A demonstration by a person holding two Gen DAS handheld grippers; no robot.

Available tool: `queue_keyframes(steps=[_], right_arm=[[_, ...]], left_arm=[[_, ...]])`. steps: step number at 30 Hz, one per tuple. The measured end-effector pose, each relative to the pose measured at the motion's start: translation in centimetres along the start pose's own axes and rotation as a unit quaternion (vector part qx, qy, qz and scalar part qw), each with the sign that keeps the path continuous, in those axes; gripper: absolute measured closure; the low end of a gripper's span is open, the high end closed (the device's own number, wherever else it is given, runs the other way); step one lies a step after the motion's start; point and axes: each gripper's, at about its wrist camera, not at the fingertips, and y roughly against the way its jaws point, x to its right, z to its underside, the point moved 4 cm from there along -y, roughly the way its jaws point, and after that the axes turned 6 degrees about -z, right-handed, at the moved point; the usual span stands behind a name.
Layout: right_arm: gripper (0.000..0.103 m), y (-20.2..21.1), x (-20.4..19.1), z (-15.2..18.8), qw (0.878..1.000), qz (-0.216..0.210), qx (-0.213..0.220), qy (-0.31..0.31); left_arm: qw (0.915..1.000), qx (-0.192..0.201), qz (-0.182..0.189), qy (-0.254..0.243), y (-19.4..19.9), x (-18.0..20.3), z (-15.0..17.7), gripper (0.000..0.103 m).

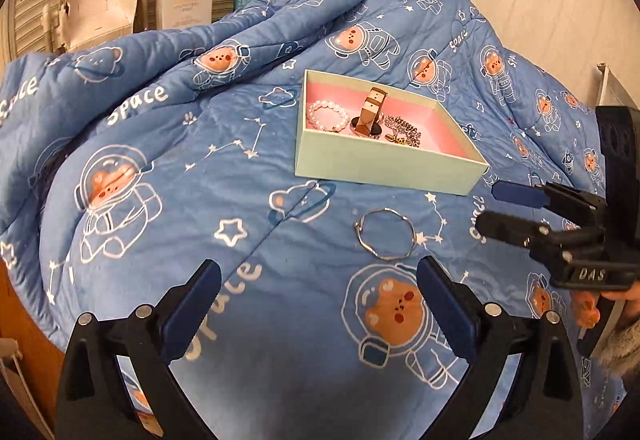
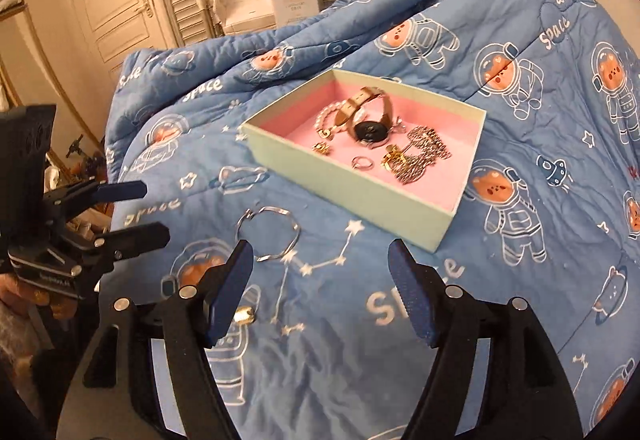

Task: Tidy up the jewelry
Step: 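Move both tools back toward the silver bangle and remaining charm, then grasp the silver bangle with the left tool while the right tool grasps the gold charm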

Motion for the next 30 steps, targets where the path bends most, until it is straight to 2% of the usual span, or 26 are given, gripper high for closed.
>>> queue_keyframes(steps=[3,7,9,13,18,23,26,30], right_arm=[[0.037,-0.1,-2.1,2.1,1.0,-0.009,-0.01,0.018],[0.052,-0.9,-3.3,3.9,0.999,-0.026,-0.023,0.006],[0.053,-1.4,-3.6,4.3,0.999,-0.018,-0.026,0.01],[0.067,-2.4,-4.1,4.6,0.999,-0.021,-0.033,0.017],[0.071,-3.7,-4.1,4.5,0.999,-0.015,-0.042,0.022],[0.084,-3.9,-4.5,4.7,0.998,-0.005,-0.041,0.036],[0.088,-3.7,-4.7,4.8,0.998,-0.003,-0.038,0.043],[0.088,-3.2,-4.4,4.9,0.999,-0.002,-0.032,0.034]], left_arm=[[0.9998,0.008,-0.006,0.018,1.0,-0.2,1.5,0.007],[0.9993,0.015,-0.025,0.021,1.6,0.1,3.0,0.007],[0.9991,0.015,-0.037,0.016,1.7,0.3,3.6,0.007],[0.9986,0.017,-0.048,0.017,2.0,0.3,4.5,0.007],[0.9984,0.014,-0.05,0.022,2.0,-0.1,5.1,0.007],[0.9982,0.014,-0.053,0.023,2.0,-0.1,5.0,0.007],[0.9982,0.013,-0.052,0.024,1.8,-0.1,5.0,0.007],[0.9985,0.015,-0.05,0.018,1.4,0.2,4.4,0.008]])
